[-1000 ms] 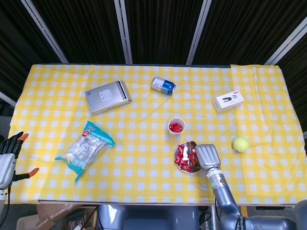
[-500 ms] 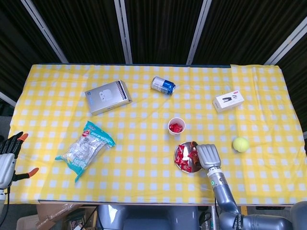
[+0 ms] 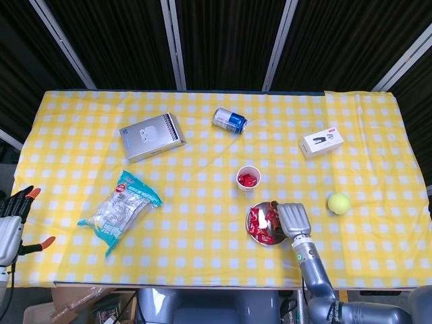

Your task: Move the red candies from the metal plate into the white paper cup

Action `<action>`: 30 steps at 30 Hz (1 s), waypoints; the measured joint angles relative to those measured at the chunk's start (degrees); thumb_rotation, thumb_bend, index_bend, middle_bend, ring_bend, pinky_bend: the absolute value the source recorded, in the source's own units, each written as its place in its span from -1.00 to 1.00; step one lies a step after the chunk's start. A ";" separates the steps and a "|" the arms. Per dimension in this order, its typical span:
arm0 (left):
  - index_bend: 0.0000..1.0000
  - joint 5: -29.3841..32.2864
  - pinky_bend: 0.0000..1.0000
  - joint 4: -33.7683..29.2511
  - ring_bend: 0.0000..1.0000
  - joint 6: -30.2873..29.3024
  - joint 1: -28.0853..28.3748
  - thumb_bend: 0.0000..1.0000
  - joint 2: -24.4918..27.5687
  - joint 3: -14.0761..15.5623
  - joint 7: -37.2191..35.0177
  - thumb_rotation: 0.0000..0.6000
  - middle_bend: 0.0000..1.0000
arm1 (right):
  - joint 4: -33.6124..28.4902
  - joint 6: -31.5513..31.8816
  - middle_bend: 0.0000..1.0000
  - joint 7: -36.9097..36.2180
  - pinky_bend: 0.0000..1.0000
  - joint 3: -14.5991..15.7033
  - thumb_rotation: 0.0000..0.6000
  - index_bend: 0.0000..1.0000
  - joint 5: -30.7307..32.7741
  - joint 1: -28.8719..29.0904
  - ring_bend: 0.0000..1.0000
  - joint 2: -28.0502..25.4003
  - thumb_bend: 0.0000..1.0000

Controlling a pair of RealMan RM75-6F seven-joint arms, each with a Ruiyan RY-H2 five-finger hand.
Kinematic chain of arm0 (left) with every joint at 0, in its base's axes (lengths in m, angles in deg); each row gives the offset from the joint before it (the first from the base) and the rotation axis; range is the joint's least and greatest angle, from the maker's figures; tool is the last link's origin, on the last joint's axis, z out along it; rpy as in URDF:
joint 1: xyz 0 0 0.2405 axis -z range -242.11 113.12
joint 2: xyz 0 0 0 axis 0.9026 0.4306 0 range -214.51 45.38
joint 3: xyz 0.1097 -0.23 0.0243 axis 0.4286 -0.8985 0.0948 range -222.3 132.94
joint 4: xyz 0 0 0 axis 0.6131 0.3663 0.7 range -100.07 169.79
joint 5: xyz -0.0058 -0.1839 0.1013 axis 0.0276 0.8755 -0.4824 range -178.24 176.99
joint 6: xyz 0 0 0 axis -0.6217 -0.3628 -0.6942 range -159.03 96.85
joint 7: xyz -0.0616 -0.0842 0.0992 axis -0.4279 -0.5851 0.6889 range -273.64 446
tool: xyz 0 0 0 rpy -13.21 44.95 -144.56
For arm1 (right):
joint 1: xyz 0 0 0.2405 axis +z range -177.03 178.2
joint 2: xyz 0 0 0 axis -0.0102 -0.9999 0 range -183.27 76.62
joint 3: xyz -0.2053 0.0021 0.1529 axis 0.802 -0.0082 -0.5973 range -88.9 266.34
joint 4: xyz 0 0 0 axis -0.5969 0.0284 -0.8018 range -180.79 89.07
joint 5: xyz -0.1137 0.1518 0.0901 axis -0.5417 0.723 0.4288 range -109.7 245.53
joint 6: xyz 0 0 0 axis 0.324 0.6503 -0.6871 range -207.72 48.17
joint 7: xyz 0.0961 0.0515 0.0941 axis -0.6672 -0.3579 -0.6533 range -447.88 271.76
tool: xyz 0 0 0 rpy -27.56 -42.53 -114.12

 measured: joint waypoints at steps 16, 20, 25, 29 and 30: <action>-1.00 -0.27 -1.00 0.02 -1.00 -0.16 -0.05 -0.92 0.04 0.05 -0.19 1.00 -1.00 | -0.38 0.02 0.67 -0.45 0.90 -0.20 1.00 0.26 -1.84 -0.80 0.69 0.19 -0.06; -1.00 -0.29 -1.00 0.22 -1.00 -0.24 -0.12 -0.92 0.01 0.08 -0.31 1.00 -1.00 | -0.38 0.29 0.67 -1.32 0.90 -0.27 1.00 0.32 -3.26 -1.08 0.69 0.29 0.04; -1.00 -0.38 -1.00 0.23 -1.00 -0.28 -0.11 -0.92 -0.01 0.08 -0.30 1.00 -1.00 | -0.16 0.54 0.67 -2.33 0.90 -0.27 1.00 0.32 -4.70 -1.56 0.69 0.35 0.08; -1.00 -0.50 -1.00 0.26 -1.00 -0.33 -0.12 -0.92 -0.01 0.09 -0.36 1.00 -1.00 | 0.13 0.55 0.67 -2.79 0.90 -0.22 1.00 0.32 -5.30 -1.94 0.69 0.34 0.10; -1.00 -0.51 -1.00 0.28 -1.00 -0.34 -0.12 -0.92 -0.02 0.10 -0.37 1.00 -1.00 | 0.14 0.55 0.67 -2.85 0.90 -0.24 1.00 0.32 -5.38 -2.00 0.69 0.33 0.11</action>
